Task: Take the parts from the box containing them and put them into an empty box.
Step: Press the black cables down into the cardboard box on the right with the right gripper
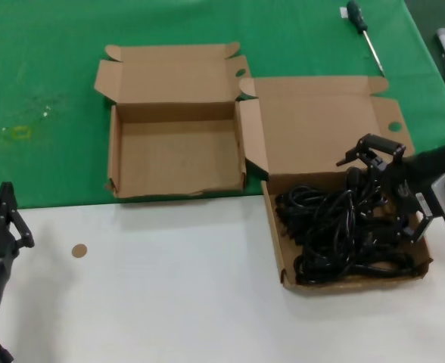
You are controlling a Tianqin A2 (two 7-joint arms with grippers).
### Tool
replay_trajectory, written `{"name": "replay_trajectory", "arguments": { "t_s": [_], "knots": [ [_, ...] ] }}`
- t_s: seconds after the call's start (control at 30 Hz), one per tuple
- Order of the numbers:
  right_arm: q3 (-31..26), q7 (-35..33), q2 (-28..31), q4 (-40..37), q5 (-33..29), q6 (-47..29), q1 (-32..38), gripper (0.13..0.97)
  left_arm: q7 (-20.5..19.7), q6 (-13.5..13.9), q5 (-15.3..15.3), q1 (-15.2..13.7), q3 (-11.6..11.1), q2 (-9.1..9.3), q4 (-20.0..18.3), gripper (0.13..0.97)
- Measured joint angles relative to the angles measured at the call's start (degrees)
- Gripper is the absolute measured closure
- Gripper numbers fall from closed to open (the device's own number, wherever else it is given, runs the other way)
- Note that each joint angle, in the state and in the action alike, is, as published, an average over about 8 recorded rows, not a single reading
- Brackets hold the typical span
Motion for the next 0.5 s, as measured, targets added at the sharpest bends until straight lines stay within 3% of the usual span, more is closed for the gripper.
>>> {"name": "replay_trajectory", "arguments": {
  "t_s": [0.5],
  "knots": [
    [-0.35,-5.46,-3.4,-7.82,-2.11,0.47,1.72,0.23,0.0,0.0,0.0,0.0,0.0,0.0,0.0,0.945]
  ]
}}
